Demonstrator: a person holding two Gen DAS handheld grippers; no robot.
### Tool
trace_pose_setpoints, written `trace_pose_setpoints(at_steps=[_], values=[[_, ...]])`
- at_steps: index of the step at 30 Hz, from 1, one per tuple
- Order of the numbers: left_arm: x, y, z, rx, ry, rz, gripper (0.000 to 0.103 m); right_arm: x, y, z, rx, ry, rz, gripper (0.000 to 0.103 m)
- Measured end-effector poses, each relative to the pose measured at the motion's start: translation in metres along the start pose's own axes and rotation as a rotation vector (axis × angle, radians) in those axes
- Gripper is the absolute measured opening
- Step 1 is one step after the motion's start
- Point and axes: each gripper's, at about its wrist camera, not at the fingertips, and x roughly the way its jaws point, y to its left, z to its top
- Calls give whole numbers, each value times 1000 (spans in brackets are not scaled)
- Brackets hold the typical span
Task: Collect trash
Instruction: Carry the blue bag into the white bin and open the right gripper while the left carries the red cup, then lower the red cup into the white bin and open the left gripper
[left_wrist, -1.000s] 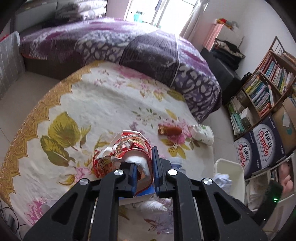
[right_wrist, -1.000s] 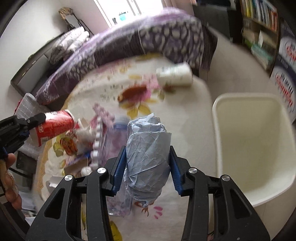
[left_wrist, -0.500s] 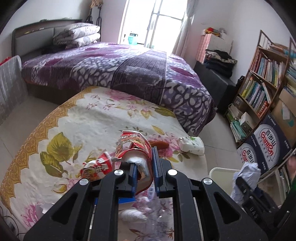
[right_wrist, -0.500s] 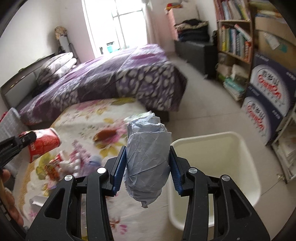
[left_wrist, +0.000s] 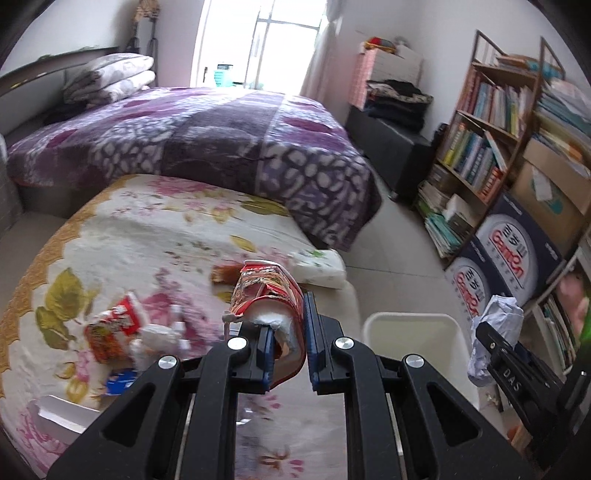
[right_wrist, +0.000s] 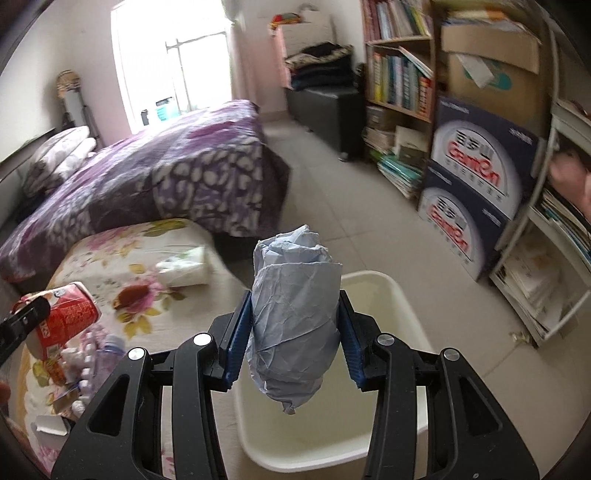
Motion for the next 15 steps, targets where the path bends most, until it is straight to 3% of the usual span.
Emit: trace_pose_setpoints(at_steps=[3, 4, 6, 7, 10, 15], values=[[7, -21, -3, 22, 14, -28, 14, 0, -17, 3, 42, 3, -47, 49], [9, -27, -4, 28, 18, -37, 14, -2, -22, 4, 57, -3, -62, 62], [14, -42, -6, 37, 29, -62, 14, -9, -35, 7, 91, -35, -106, 80], [15, -48, -7, 39, 32, -71, 14, -13, -42, 9, 104, -50, -123, 84], [21, -70, -10, 51, 46, -103, 14, -20, -61, 14, 149, -71, -145, 91], [28, -109, -18, 89, 80, -156, 14, -31, -101, 23, 270, -92, -149, 94]])
